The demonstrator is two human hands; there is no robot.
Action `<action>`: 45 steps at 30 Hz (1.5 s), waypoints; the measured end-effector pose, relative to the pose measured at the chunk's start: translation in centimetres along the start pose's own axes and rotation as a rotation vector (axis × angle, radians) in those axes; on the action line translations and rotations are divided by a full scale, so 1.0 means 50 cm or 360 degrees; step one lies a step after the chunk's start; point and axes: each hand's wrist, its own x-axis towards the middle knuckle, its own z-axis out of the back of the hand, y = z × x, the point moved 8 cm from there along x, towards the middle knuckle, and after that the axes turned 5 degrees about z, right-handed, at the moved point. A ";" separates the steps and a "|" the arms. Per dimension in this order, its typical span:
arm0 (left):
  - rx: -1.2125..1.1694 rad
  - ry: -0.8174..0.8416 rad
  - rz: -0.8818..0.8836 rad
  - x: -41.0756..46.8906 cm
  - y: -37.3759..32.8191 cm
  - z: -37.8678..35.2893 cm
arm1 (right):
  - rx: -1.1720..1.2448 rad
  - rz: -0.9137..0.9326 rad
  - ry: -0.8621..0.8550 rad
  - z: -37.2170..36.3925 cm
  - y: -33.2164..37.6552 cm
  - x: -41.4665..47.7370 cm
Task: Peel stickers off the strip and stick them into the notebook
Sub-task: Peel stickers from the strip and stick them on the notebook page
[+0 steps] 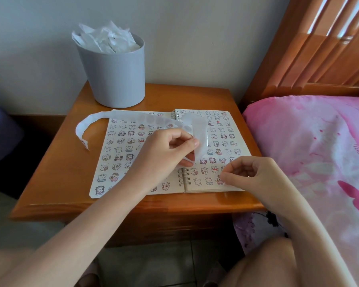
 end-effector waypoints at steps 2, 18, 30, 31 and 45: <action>-0.0003 0.0002 -0.0001 -0.001 0.000 0.000 | -0.0033 0.0032 -0.0010 -0.001 0.002 0.001; 0.0005 -0.0017 -0.0005 0.002 -0.001 0.002 | -0.0229 0.0125 -0.0111 0.005 -0.008 0.003; 0.0017 -0.0016 0.0006 0.002 0.000 0.003 | -0.0254 0.0126 -0.0122 0.002 -0.017 0.008; 0.0016 -0.0016 0.0008 0.002 0.001 0.003 | -0.0259 0.0132 -0.0124 0.003 -0.018 0.008; 0.0009 0.0056 -0.0079 -0.017 -0.026 -0.008 | 0.0111 0.0479 -0.0251 -0.010 0.059 0.021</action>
